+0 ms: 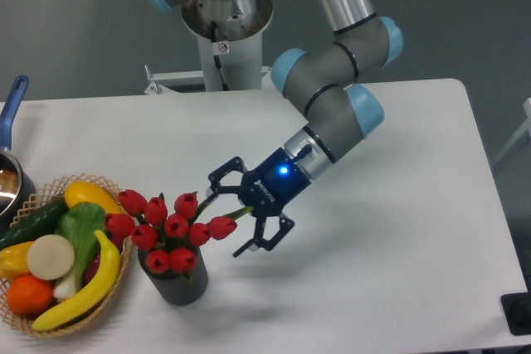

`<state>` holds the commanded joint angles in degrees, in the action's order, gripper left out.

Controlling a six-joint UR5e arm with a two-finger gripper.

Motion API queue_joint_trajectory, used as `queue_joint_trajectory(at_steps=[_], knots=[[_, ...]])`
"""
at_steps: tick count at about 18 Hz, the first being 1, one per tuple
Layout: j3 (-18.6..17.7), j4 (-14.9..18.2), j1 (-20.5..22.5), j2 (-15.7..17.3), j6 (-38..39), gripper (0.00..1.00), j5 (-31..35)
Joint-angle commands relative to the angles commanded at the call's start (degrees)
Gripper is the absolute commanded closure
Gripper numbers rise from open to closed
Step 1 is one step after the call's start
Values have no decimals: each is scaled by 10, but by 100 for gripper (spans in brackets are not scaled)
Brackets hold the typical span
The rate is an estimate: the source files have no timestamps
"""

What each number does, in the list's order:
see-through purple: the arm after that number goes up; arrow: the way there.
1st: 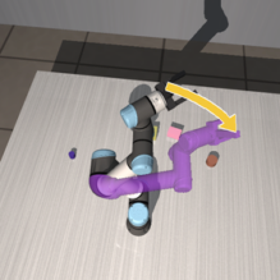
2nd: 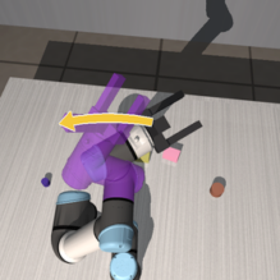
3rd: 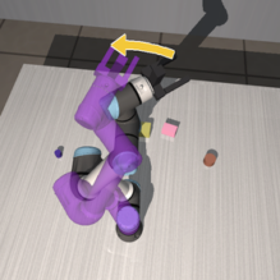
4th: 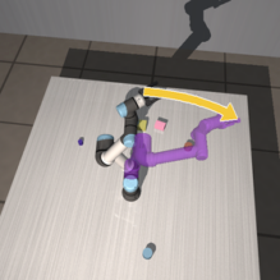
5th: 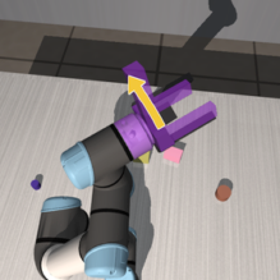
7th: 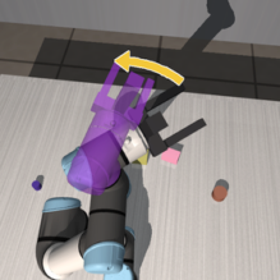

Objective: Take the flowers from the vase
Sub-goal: 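Lower the open gripper around the tulip stems above the grey vase, then close the gripper on the bunch of tulip stems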

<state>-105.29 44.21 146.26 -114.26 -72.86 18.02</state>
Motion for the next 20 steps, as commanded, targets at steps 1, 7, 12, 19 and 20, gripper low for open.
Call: queue_joint_trajectory(at_steps=[1,7,12,19,20], knots=[[-1,1,-4,0,-2,0,0],[-1,-6,-28,-1,-2,0,-1],[-1,-6,-34,-1,-2,27,-1],[0,-6,-33,0,-2,100,0],[0,-6,-33,0,-2,100,1]])
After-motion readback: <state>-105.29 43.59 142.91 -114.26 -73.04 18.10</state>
